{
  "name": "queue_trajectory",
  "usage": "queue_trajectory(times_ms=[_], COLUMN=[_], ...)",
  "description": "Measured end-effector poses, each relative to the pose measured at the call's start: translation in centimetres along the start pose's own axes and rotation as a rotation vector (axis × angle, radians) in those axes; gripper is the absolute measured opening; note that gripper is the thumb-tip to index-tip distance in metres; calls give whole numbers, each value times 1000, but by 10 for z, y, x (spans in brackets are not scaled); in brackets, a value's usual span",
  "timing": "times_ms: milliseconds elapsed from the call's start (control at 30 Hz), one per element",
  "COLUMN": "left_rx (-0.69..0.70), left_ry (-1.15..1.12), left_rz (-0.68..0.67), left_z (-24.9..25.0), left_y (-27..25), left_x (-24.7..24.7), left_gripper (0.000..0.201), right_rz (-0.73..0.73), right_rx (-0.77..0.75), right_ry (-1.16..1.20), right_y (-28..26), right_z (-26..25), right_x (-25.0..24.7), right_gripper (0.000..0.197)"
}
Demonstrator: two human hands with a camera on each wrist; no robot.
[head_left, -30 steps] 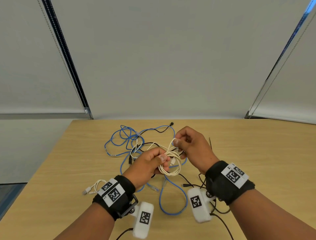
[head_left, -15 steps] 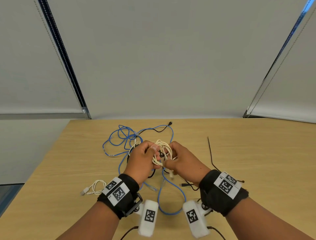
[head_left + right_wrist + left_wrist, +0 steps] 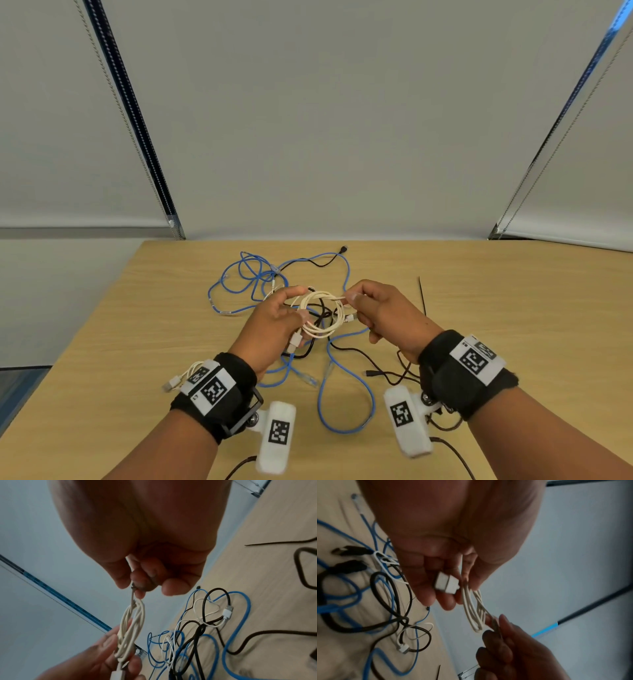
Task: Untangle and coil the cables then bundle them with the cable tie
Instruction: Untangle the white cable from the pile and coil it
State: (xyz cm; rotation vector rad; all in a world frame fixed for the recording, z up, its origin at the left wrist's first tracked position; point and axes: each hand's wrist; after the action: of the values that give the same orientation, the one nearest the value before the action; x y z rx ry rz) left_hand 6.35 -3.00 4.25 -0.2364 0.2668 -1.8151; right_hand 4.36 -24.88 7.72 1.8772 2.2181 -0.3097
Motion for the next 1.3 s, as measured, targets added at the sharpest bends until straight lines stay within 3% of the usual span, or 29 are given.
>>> queue_trajectory(times_ms=[167,300,367,567,700,867,967,1067,1167,1300], left_rx=[-15,-69,-86,-76,-42,-76,-121,-163,-222,-238], left_ry=[70,-164,-237,-41,67,158,166,218,280,369], left_rz=[-10,-212,-242,87,223,448,539,582,601,603], left_z=[1,-4,-12,-37,-51,-63,-70,-79,-85,-84], left_y=[-3,-8,-12,-13,-19,-22,-21,-18,-18,-24], left_x=[-2,-7,-9,-25,-42,-93,-124,-141,-147,-155], left_gripper=[23,21,22,21,20,20,21,16,16,21], right_rz=[-47,-128,-133,-63,-125,-99,-81,-160,-281,-256], right_rx=[0,129,192,198,178,152,85,20,-1,-59], right_ry=[16,345,441,358,298,91,-235,-692,-1005,-1163], right_y=[0,-5,-7,-10,-3,33,67,99,115,116], right_z=[4,15,23,31,24,19,23,33,41,41], right_x=[6,8,16,55,78,85,86,90,99,101], right_gripper=[15,14,13,12,7,17,19,30,42,26])
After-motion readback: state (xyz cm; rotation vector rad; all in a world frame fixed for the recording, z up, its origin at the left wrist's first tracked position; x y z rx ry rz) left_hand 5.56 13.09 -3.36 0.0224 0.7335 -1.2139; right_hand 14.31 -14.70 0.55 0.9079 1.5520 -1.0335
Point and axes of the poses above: each hand's wrist, its own y-axis towards the middle knuckle, its own x-axis out of the palm, z = x × y, and after that the axes turned 9 degrees about -x, right-handed
